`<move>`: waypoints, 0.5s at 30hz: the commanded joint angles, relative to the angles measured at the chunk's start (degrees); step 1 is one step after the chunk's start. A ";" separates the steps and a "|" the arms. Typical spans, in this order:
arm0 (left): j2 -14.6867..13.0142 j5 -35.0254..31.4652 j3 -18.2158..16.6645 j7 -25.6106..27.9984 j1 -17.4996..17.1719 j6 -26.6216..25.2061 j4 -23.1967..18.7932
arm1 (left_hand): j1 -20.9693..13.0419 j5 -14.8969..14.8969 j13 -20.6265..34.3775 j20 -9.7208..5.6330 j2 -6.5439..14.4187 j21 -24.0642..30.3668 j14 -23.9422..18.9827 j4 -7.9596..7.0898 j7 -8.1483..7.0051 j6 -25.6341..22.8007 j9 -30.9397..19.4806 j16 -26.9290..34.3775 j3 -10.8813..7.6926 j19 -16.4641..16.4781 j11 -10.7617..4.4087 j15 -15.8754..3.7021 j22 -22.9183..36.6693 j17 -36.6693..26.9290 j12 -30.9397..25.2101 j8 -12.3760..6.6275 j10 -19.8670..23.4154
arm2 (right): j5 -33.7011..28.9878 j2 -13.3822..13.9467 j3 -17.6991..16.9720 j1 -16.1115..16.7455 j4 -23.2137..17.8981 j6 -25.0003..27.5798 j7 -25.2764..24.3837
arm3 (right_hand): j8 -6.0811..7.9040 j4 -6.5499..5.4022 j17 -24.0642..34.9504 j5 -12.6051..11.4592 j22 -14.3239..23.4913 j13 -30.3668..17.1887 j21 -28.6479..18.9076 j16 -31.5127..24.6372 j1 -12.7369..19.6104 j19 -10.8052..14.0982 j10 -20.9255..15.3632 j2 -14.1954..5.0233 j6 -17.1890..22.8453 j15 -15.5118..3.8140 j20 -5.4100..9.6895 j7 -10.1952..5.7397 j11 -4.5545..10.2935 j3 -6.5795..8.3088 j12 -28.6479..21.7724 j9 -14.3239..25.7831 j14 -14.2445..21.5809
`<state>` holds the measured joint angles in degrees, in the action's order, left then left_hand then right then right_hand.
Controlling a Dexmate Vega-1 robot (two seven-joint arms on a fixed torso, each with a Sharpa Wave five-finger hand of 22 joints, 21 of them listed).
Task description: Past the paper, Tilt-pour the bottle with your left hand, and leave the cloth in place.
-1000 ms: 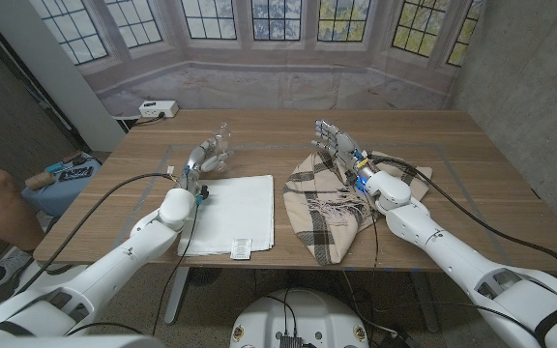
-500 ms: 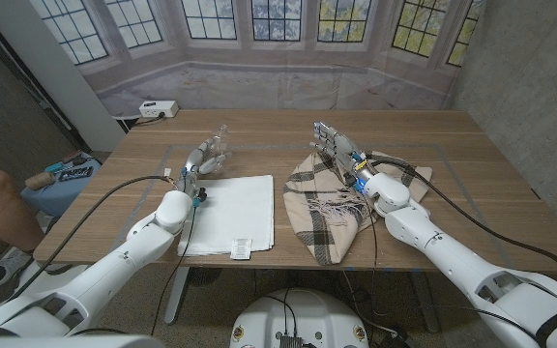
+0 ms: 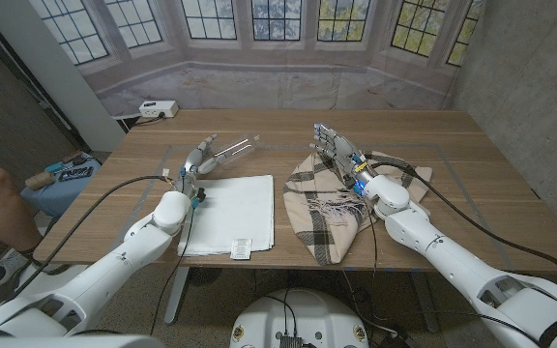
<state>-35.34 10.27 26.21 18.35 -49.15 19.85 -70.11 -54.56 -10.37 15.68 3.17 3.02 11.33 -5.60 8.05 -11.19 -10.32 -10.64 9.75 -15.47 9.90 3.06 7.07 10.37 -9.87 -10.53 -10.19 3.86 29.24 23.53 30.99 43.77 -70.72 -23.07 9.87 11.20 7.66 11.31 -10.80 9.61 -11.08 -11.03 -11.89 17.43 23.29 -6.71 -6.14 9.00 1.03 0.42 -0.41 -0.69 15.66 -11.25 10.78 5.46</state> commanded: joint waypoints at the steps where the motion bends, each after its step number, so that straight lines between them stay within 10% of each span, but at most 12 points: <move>1: -0.52 0.26 -0.55 -0.67 -0.69 1.66 -0.24 | 0.01 0.11 -0.17 -0.05 0.19 -0.19 0.74 0.10 -1.03 0.41 -0.02 -0.07 0.23 -0.61 -0.12 0.39 0.11 0.07 -0.02 0.11 -0.46 | -0.50 0.40 0.23 0.91 -1.88 0.51 -0.84 | 0.23 0.06 0.27 0.03 0.17 -0.31 0.01 0.05 0.22 0.19 -0.18 -0.32 0.59 0.30 -0.25 0.07 -0.15 0.46 -0.12 0.34 0.20; 15: -1.46 -0.07 -1.70 -0.85 -2.07 4.27 -2.35 | 0.80 0.17 -1.38 0.41 0.51 -0.52 3.72 -0.26 -0.70 2.44 0.12 -0.14 0.54 -2.58 -0.27 1.05 0.01 0.07 -0.22 0.18 -2.27 | -0.75 0.72 0.30 1.23 -3.01 1.07 -1.44 | 0.20 0.06 0.28 0.03 0.18 -0.31 0.01 0.05 0.21 0.20 -0.15 -0.32 0.55 0.28 -0.32 0.06 -0.09 0.46 -0.11 0.34 0.19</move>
<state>-36.20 10.31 25.38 17.62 -50.20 22.20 -71.10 -54.28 -10.37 14.36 3.47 3.31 11.00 -2.32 7.80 -12.26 -8.14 -10.38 9.75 -15.22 7.55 2.56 7.89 10.38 -9.59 -10.53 -10.19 1.90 28.75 24.27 31.11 44.99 -73.29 -22.18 8.72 11.20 7.66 11.31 -10.80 9.61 -11.08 -11.03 -11.89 17.43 23.29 -6.71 -6.14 9.00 1.03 0.42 -0.41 -0.69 15.66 -11.25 10.78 5.46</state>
